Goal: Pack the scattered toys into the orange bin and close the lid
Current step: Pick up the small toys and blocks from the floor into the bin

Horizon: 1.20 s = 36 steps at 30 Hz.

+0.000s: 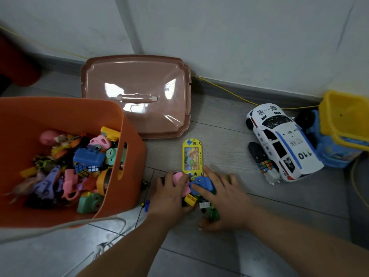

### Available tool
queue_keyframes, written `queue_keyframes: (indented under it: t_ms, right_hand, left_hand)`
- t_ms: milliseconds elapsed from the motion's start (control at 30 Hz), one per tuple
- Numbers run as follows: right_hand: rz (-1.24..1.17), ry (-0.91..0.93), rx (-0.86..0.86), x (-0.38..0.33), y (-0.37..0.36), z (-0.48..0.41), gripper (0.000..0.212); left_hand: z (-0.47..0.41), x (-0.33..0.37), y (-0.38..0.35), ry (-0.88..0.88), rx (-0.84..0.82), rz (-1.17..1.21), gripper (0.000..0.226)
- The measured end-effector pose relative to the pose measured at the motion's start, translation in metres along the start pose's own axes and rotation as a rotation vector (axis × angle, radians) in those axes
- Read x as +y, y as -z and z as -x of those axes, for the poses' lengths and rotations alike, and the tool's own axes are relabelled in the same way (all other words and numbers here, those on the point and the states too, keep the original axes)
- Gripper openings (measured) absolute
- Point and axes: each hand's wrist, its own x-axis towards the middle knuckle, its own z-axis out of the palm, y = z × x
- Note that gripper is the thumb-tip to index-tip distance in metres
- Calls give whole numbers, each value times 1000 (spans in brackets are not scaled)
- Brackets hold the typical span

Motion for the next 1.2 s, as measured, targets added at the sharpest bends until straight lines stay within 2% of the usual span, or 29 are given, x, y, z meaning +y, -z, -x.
queue_keyframes:
  t_ms: [67,167,300,367,467,567,733,933,1067,1200]
  right_hand:
    - [-19,-40,27,-11,-3,3,101]
    - [-72,-147,41,-24,-7,10,101]
    - [-73,-116,-99,-24,-2,15,113]
    - [-100,-110,-148,-28,1,15,111]
    - [-204,-162,-105,-34,2,13,89]
    - [-202,-171,-98,-36,10,11,82]
    - [-253,-284,-21,-41,41,7,46]
    - [-433,-406,155,-34,80,-3,28]
    - [-552,-381,346,-38,126,-14,18]
    - [-553,-343,433,-54,181,-28,20]
  left_hand:
    - [1,7,5,57,1,48,74]
    - [1,19,9,143,4,105,57]
    - [2,23,17,271,-56,224,56]
    - [5,20,21,293,-86,212,57]
    - [6,16,29,252,-117,183,53]
    - [5,12,39,250,-102,261,48]
    - [0,9,66,113,-57,344,46]
    - [1,14,118,21,17,380,52]
    - [13,19,166,-72,40,478,51]
    - [27,17,209,-117,118,492,49]
